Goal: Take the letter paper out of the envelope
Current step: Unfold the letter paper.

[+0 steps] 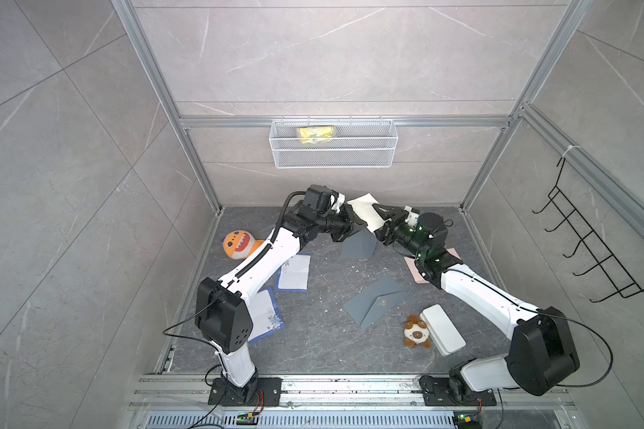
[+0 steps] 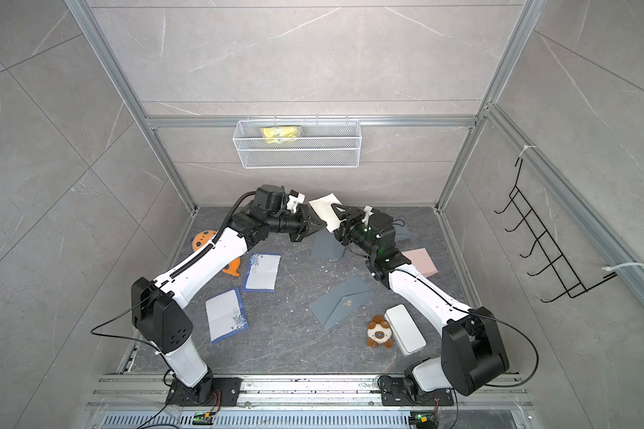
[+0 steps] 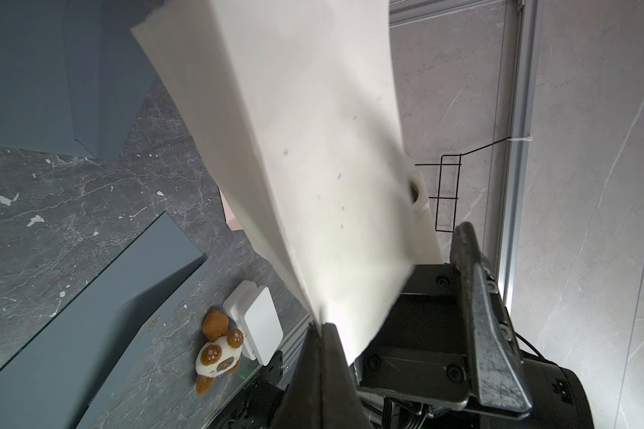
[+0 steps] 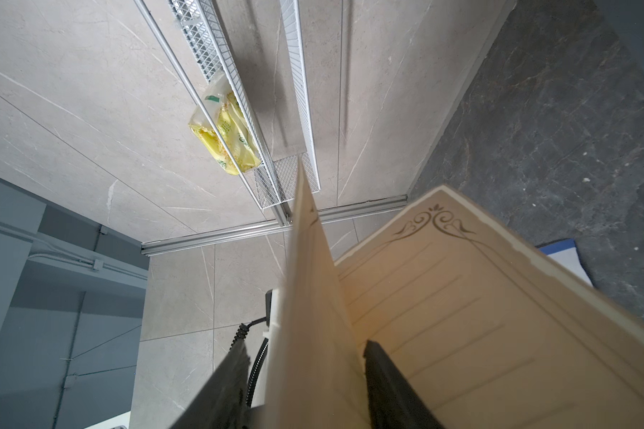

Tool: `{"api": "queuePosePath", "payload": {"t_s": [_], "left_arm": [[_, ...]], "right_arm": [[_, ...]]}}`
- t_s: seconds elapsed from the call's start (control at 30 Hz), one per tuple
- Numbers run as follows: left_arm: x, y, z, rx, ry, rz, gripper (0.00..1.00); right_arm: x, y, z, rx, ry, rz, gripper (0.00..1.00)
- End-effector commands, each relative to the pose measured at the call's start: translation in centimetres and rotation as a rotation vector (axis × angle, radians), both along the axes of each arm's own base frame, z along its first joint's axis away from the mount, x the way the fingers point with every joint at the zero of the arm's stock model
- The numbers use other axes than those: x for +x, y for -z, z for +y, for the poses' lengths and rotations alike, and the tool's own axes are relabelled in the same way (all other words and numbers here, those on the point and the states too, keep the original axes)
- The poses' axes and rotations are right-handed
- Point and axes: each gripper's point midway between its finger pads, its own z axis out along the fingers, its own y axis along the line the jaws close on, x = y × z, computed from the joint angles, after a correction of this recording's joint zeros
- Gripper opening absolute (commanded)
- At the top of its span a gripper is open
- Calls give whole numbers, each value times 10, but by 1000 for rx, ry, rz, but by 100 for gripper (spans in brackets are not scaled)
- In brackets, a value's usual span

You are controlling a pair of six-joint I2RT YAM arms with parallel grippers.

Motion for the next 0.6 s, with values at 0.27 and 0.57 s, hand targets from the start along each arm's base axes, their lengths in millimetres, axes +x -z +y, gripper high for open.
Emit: {"api": "queuePosePath", "payload": {"t_s": [0.27,0.57], "left_arm": [[-1,-19,-6,-40,21,-43,0],[-2,-21,-5,-36,31,-49,0]], "right_arm": [[-4,4,18,-72,-77,18,32],[-7,22,18,-126,-89,49,20]]}}
